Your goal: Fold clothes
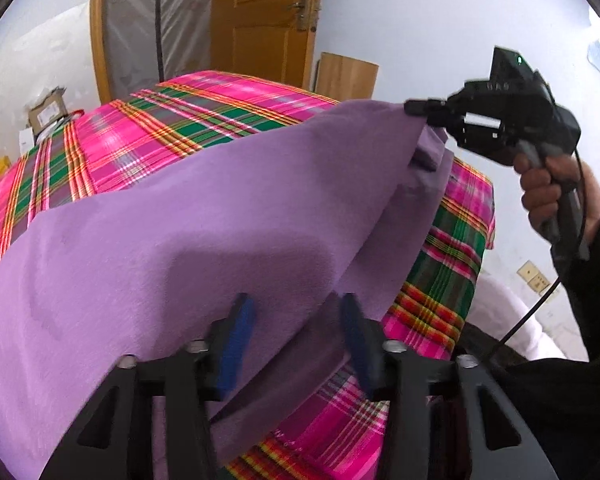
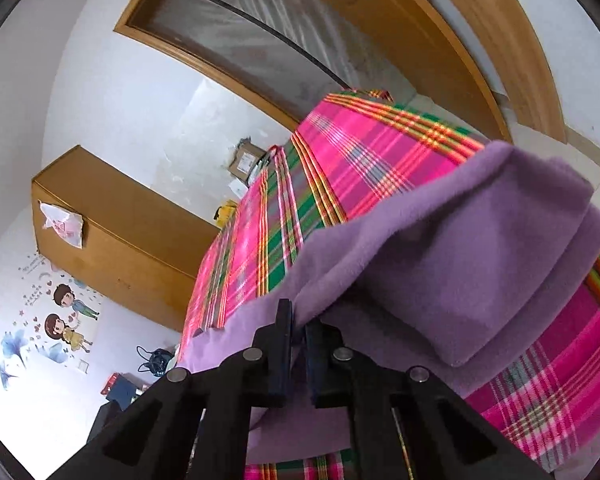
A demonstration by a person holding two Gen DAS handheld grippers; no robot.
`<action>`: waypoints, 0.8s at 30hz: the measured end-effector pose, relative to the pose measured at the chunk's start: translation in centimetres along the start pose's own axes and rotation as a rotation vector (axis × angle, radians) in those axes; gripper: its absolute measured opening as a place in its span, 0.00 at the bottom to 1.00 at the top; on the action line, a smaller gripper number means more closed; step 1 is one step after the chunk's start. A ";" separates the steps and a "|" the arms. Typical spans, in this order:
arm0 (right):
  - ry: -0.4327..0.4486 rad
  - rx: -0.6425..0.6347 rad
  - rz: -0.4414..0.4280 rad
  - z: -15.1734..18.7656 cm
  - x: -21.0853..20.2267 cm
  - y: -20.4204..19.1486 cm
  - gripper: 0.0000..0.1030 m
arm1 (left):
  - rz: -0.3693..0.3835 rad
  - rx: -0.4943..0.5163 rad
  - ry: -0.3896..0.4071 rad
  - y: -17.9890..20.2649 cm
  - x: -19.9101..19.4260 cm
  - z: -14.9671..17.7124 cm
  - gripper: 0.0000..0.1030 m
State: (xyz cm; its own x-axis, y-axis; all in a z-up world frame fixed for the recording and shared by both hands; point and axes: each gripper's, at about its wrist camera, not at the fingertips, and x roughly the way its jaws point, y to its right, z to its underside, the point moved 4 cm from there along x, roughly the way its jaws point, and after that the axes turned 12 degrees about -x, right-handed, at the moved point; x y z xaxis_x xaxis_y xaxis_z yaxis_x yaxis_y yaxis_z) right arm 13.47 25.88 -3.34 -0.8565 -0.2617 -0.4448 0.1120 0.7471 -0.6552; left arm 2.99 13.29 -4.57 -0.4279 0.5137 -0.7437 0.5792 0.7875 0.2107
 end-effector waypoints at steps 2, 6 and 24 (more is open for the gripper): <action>0.001 -0.003 -0.004 -0.2 0.0 -0.1 0.04 | -0.018 0.008 -0.003 0.2 0.5 0.0 0.22; -0.010 -0.004 -0.010 -0.1 0.0 0.0 0.04 | -0.040 0.014 0.005 0.2 0.9 -0.2 0.08; -0.047 0.008 0.039 2.9 -2.1 1.3 0.03 | 0.090 0.012 -0.036 0.7 -1.1 0.5 0.03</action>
State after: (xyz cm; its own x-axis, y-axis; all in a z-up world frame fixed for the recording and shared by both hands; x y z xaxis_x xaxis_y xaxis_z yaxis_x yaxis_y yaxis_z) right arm 16.93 25.63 -5.07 -0.8270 -0.2606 -0.4983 0.1493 0.7525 -0.6414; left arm 4.27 13.11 -3.92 -0.3487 0.5694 -0.7444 0.6223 0.7346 0.2704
